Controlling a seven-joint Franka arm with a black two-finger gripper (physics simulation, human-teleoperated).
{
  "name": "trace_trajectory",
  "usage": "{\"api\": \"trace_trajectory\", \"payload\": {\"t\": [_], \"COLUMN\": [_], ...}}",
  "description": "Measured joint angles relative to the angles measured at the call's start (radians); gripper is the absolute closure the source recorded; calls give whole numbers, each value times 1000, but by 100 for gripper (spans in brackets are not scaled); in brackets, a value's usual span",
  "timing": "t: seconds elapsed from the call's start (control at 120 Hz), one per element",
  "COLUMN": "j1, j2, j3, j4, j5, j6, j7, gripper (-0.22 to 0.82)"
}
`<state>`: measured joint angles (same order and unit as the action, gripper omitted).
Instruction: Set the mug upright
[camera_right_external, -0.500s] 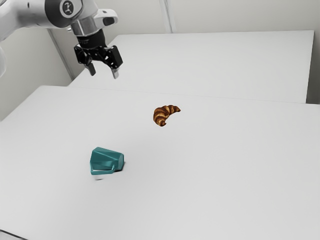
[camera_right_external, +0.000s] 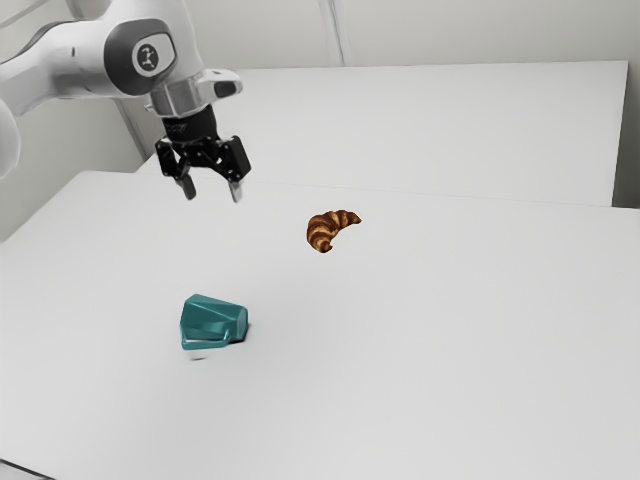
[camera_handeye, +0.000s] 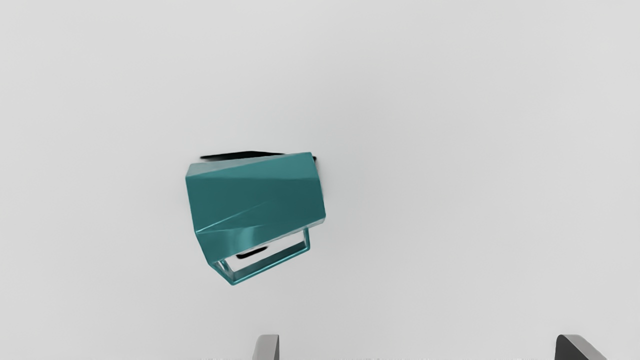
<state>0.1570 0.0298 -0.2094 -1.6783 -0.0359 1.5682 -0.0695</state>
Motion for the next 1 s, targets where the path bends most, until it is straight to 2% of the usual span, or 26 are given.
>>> {"api": "trace_trajectory", "payload": {"t": [0.167,0.4,0.558,0.75,1.0], "j1": [82,204,301,546,598], "j2": [-32,-34,16,64,179], "j3": [1,1,1,2,1], "j4": [-152,-270,-311,-338,-325], "j5": [-103,-275,-380,-465,-546], "j6": [57,112,121,119,118], "j7": [54,313,516,724,918], "gripper": [0,0,0,0,0]}}
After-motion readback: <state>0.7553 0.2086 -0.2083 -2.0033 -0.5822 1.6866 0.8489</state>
